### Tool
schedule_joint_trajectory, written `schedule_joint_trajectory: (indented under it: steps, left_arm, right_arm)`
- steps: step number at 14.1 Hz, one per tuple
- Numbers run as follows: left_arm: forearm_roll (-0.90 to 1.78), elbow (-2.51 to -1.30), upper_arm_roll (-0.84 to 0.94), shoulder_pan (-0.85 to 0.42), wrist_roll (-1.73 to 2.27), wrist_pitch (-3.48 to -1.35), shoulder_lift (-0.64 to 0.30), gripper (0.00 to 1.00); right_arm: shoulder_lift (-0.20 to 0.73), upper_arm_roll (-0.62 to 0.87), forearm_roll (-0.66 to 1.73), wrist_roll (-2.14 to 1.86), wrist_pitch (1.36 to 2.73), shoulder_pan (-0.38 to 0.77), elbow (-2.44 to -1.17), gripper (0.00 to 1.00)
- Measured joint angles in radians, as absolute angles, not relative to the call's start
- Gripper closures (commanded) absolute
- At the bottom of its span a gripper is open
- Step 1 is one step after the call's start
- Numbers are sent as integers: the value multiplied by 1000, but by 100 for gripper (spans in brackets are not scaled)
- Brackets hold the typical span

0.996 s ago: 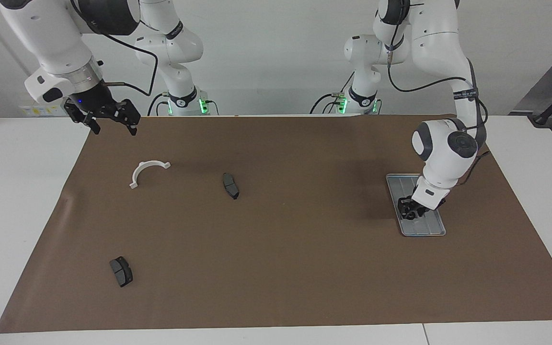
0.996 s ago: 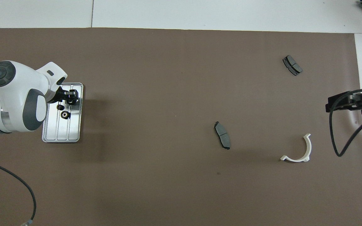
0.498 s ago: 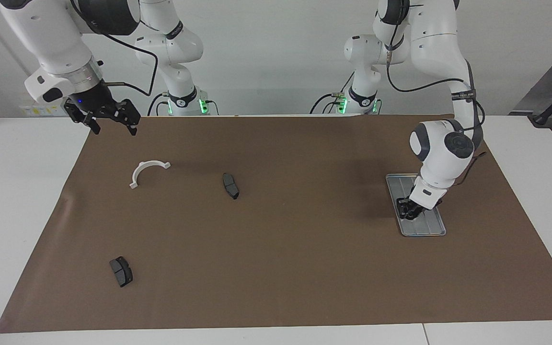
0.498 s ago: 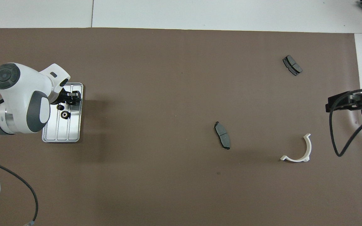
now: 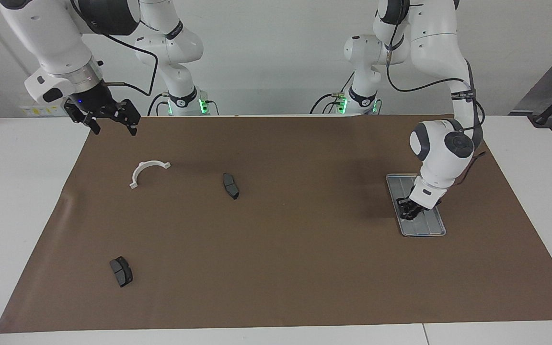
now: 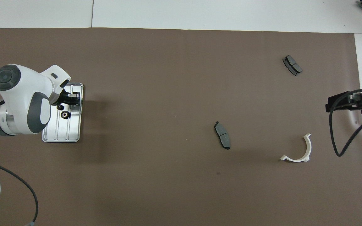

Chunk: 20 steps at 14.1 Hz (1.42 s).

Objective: Place bearing gear from tray to pile
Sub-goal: 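Carry the gear with the left gripper to mid-table while the right gripper approaches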

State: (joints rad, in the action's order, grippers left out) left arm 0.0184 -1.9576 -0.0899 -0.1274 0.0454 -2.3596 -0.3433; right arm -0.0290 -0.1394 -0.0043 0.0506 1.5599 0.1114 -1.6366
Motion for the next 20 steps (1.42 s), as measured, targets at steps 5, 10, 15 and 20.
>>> schedule_joint_trajectory:
  steps: [5,10,15,20]
  left_arm:
    - [34,-1743,-86,-185,145,-2165,-355,100]
    - [38,-1722,-79,-456,554,-2154,-375,100]
    - [38,-1742,-79,-699,813,-2218,-397,80]
    - [38,-1792,-80,-780,835,-2313,-411,0]
  right_arm:
    - [-29,-139,-4,51,1560,111,-1637,0]
    - [-29,-139,-4,51,1579,111,-1641,0]
    - [-34,-139,-4,51,1701,111,-1710,0]
    - [8,-136,-4,51,1834,140,-1773,0]
